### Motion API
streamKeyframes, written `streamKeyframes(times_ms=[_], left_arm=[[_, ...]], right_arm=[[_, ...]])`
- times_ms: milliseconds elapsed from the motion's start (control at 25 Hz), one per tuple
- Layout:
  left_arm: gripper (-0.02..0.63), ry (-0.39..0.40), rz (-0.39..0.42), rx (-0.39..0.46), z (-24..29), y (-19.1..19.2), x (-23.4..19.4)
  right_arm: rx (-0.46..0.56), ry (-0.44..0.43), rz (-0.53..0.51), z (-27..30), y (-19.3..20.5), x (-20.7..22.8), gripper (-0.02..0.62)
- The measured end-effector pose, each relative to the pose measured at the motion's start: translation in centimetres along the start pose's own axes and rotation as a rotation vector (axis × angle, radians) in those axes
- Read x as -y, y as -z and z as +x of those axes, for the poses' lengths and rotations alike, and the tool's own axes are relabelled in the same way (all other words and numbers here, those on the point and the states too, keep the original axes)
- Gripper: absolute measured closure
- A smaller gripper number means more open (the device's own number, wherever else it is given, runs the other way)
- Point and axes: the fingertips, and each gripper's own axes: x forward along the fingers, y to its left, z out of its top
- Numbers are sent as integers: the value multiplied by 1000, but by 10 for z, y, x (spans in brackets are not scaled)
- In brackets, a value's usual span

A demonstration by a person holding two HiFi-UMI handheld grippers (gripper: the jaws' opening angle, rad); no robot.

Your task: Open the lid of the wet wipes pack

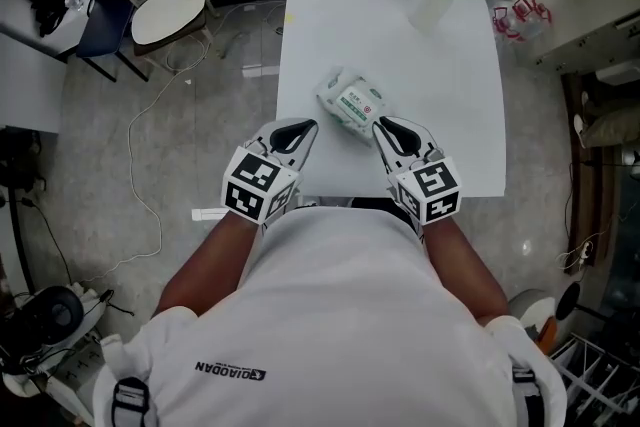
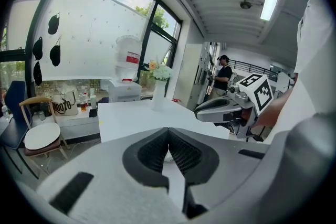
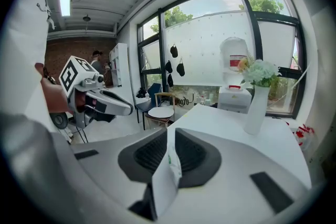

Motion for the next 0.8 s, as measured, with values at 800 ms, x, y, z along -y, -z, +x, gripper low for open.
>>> streamKeyframes(times_ms=[800], left_arm=[[607,-96,-92,-57,-22,43,-25]], right_arm=[[-357,-8,-263,112,97,17,522]])
